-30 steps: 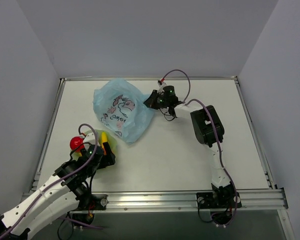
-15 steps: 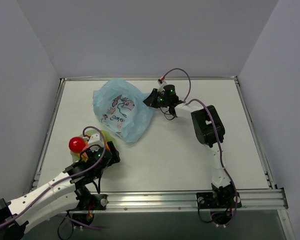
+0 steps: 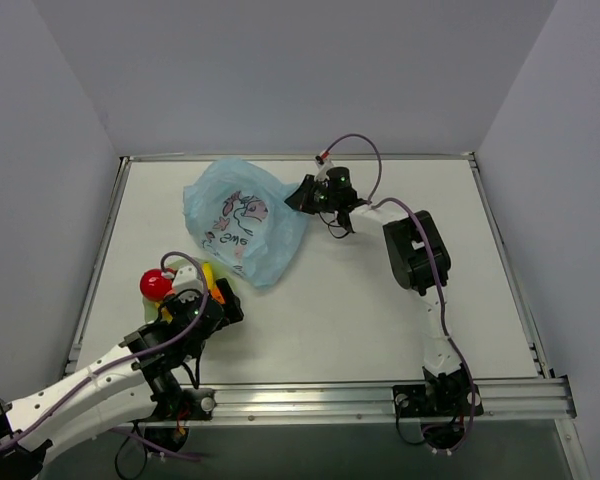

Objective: Take the fake fruits out of the plastic bag

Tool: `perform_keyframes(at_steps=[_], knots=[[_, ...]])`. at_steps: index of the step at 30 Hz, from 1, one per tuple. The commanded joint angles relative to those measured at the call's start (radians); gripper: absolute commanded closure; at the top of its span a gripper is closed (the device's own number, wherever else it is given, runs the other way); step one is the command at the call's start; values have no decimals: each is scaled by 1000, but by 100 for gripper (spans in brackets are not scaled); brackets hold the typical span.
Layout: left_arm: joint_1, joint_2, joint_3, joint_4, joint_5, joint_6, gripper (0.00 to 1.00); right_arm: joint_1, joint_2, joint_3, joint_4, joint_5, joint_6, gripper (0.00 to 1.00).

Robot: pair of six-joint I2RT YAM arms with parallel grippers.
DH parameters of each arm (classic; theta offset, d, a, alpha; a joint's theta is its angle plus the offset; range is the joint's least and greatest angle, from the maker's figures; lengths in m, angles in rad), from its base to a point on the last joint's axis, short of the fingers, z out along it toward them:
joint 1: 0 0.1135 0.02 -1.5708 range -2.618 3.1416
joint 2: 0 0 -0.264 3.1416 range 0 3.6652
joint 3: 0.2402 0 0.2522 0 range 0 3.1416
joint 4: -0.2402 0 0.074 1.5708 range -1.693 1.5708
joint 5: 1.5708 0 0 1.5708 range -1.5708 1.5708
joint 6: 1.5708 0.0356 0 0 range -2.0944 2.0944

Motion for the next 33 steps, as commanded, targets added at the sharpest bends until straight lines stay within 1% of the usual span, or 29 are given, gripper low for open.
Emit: perform_keyframes(at_steps=[1,6,7,14,15,16,17,18,19,20,21,24,25,26,27,28,29,30,31,33], knots=[[-13,-12,101,-20,-21,26,6,22,-21,111,-45,4,-30,100],[-18,-15,176,24,29,120,6,56,107,301,-144,48,-44,100],[-18,-17,192,32,36,133,6,61,124,361,-145,59,-17,100],[-21,-23,336,38,76,251,6,91,255,528,-54,125,167,100],[-21,-23,351,33,76,275,6,97,266,551,-62,125,172,95],[-21,-22,386,26,76,288,6,104,277,574,-74,128,169,85],[-19,-20,405,21,78,302,6,108,285,606,-86,131,165,70],[-21,-17,425,3,70,329,6,111,282,611,-105,133,152,39],[-19,-16,445,-7,64,346,6,108,271,611,-112,139,145,25],[-19,-16,483,-17,55,363,6,102,241,602,-129,150,135,7],[-19,-16,501,-34,46,395,6,96,222,593,-134,148,129,1],[-19,-26,560,-63,13,450,6,61,124,555,-169,128,97,0],[-19,-28,572,-69,-2,460,6,46,90,535,-178,127,64,0],[-19,-31,592,-74,-8,469,6,39,16,510,-198,128,42,0],[-19,-34,601,-82,-10,487,6,32,-25,483,-209,128,17,0],[-19,-37,610,-86,-2,495,6,24,-72,410,-220,131,-28,0],[-19,-37,620,-89,2,503,6,19,-171,360,-230,134,-53,0],[-19,-42,636,-105,12,518,6,19,-225,305,-234,159,-78,0],[-19,-46,641,-111,16,523,6,19,-338,180,-234,173,-123,0],[-19,-68,644,-129,18,529,6,24,-454,54,-232,190,-170,0]])
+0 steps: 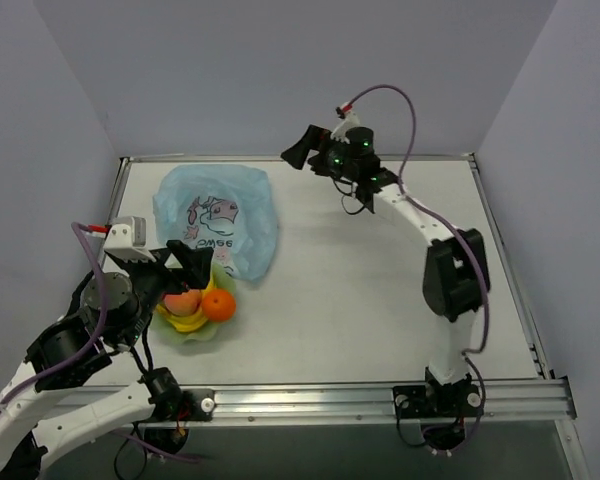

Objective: Take the fake fruits out of the plastic bag

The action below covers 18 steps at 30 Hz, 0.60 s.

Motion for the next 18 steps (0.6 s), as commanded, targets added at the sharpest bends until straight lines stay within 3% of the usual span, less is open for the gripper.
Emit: perform_keyframes(at_steps=[1,8,13,18], knots=[[-3,-23,42,-64,-6,59,6,16,-301,-239,34,43,-152,0],[-5,-128,56,-184,-9,38,6,126,-997,-801,17,210,-200,0],[-5,-243,13,-229,-12,-13,6,140,-1320,-943,-153,363,-206,0],[-5,-312,-18,-210,-17,-5,6,139,-1470,-1009,-209,489,-213,0]])
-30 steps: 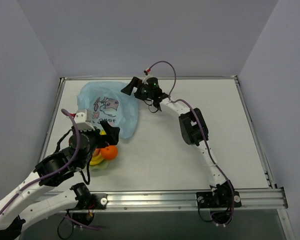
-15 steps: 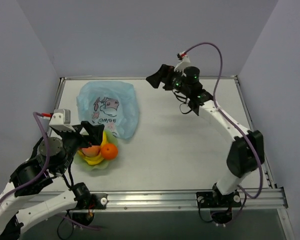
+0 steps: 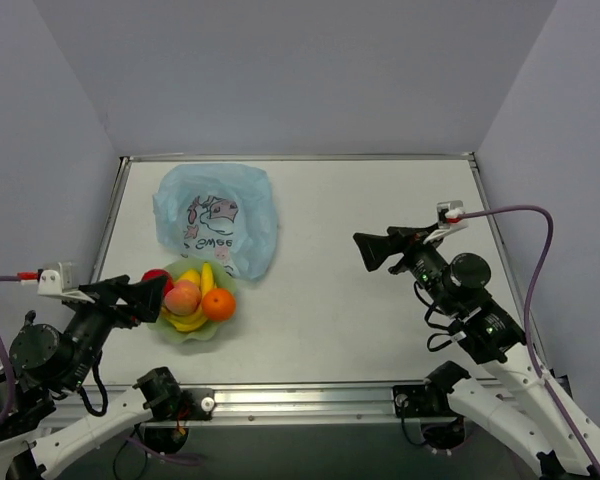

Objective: Take the fake fruits out of the plastic bag

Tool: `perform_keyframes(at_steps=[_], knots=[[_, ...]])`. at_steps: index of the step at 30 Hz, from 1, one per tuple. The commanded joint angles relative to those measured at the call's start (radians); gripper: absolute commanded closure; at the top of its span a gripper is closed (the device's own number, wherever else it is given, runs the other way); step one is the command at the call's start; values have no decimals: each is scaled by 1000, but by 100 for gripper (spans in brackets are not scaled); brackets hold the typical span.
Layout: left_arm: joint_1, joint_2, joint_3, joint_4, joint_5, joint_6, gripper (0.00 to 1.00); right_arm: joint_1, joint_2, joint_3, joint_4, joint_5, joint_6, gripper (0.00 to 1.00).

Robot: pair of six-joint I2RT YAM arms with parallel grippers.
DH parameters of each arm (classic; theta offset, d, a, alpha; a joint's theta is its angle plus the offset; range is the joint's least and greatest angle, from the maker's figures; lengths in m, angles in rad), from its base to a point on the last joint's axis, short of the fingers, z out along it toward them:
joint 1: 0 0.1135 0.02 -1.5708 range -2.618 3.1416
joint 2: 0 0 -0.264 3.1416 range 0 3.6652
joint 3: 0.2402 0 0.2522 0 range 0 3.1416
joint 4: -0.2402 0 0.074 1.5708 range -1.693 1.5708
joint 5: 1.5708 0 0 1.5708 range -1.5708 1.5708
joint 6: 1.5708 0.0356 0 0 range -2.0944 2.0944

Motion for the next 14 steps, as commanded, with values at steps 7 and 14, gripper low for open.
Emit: perform_keyframes(at_steps=[7,14], knots=[[-5,82,-2,35,6,36,6,-6,-79,-23,-87,173,-32,0],[-5,130,-44,141,-16,96,6,-4,-97,-3,-102,251,-60,0]])
